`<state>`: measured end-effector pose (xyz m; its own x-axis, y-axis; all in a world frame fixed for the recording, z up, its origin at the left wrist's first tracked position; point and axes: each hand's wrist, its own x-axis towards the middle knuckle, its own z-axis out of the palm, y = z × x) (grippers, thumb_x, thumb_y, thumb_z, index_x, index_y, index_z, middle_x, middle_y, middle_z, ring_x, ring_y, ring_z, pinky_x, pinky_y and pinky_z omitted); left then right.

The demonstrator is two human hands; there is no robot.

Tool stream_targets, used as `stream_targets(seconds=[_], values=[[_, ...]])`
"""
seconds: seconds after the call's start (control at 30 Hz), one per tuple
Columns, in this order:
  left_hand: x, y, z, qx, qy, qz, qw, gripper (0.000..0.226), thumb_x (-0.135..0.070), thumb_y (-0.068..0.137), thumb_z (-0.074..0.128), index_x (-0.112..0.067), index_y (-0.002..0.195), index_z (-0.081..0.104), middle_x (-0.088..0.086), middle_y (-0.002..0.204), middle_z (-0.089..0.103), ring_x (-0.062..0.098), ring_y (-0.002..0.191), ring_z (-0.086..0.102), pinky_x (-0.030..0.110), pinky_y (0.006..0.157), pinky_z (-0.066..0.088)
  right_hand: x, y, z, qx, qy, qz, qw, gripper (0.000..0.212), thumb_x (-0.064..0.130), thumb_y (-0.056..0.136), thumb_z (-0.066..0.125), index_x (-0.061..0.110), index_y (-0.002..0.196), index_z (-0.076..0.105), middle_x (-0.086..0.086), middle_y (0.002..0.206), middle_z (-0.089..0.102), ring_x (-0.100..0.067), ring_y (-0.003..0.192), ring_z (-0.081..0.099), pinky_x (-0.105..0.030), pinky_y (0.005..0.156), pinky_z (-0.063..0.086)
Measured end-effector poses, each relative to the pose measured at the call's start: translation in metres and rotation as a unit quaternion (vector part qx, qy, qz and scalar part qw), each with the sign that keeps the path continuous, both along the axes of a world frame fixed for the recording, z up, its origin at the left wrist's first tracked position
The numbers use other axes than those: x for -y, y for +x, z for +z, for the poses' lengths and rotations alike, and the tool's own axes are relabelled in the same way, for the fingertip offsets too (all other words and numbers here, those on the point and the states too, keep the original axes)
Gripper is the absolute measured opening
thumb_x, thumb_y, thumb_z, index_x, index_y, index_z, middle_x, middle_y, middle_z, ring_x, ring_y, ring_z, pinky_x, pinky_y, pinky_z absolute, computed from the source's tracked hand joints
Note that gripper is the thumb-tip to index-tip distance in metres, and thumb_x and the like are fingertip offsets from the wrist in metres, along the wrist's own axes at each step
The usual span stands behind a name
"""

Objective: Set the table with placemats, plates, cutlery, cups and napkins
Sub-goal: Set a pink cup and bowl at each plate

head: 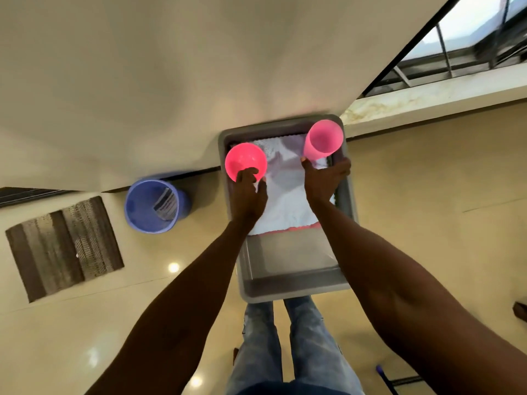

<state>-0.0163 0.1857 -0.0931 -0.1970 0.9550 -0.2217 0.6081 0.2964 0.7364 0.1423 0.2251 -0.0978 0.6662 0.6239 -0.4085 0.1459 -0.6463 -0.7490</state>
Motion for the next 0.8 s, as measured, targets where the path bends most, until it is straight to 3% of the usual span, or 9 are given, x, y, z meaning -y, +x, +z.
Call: stream_targets(seconds=[0.1,0.17,0.23,0.3,0.4,0.7,0.8], values=[[-0.011,0.031,0.001,0.058,-0.022,-0.005,0.998,0.027,-0.013,0.093,0.061,-0.006,0.118,0.059,0.009,0.106,0.062,0.014,0.079,0.054,0.024,0.073,0.044,-0.011,0.023,-0.006,0.05,0.081,0.055,0.994,0.117,0.062,0.063,0.082,0.024,0.151,0.016,-0.006,0.149,0.02,-0.031,0.131,0.045,-0.041,0.101,0.048],[-0.017,0.045,-0.001,0.07,-0.035,-0.003,0.997,0.027,-0.012,0.094,0.059,-0.007,0.12,0.058,0.008,0.109,0.061,0.014,0.081,0.055,0.027,0.076,0.047,-0.017,0.035,-0.006,0.091,0.085,0.136,0.983,0.106,0.053,0.07,0.082,0.031,0.152,0.019,-0.01,0.149,0.021,-0.029,0.128,0.047,-0.033,0.097,0.049],[-0.02,0.052,-0.003,0.062,-0.048,-0.008,0.997,0.028,-0.011,0.093,0.058,-0.008,0.121,0.058,0.009,0.11,0.061,0.016,0.083,0.057,0.03,0.078,0.049,-0.023,0.046,-0.01,0.143,0.03,0.273,0.951,0.076,0.035,0.079,0.077,0.023,0.144,0.039,-0.015,0.147,0.033,-0.032,0.124,0.048,-0.032,0.096,0.047],[-0.019,0.055,-0.004,0.049,-0.069,-0.008,0.996,0.027,-0.01,0.093,0.058,-0.008,0.119,0.058,0.01,0.112,0.06,0.021,0.088,0.06,0.032,0.08,0.048,-0.027,0.054,-0.011,0.165,-0.033,0.334,0.927,0.041,0.024,0.086,0.068,0.012,0.124,0.057,-0.016,0.139,0.047,-0.037,0.116,0.054,-0.029,0.09,0.046],[-0.016,0.056,-0.004,0.031,-0.106,-0.004,0.994,0.023,-0.009,0.093,0.058,-0.008,0.116,0.059,0.01,0.114,0.06,0.024,0.097,0.06,0.031,0.082,0.045,-0.029,0.058,-0.008,0.153,-0.059,0.319,0.933,0.026,0.018,0.09,0.063,0.006,0.113,0.063,-0.019,0.129,0.055,-0.037,0.108,0.059,-0.024,0.081,0.037],[0.003,0.062,0.027,-0.007,-0.153,-0.039,0.987,0.025,-0.009,0.09,0.061,-0.005,0.115,0.059,0.01,0.116,0.06,0.026,0.11,0.056,0.036,0.092,0.045,0.01,0.073,0.043,0.071,-0.051,0.266,0.96,0.032,0.017,0.084,0.07,0.006,0.114,0.068,-0.019,0.122,0.064,-0.035,0.109,0.06,-0.021,0.079,0.037],[0.019,0.069,0.041,-0.04,-0.182,-0.091,0.978,0.046,-0.03,0.092,0.059,-0.01,0.132,0.05,0.006,0.131,0.055,0.021,0.121,0.051,0.035,0.104,0.038,0.036,0.087,0.079,0.05,-0.054,0.243,0.967,0.033,0.025,0.081,0.074,0.007,0.109,0.071,-0.018,0.114,0.068,-0.035,0.104,0.062,-0.027,0.077,0.042]])
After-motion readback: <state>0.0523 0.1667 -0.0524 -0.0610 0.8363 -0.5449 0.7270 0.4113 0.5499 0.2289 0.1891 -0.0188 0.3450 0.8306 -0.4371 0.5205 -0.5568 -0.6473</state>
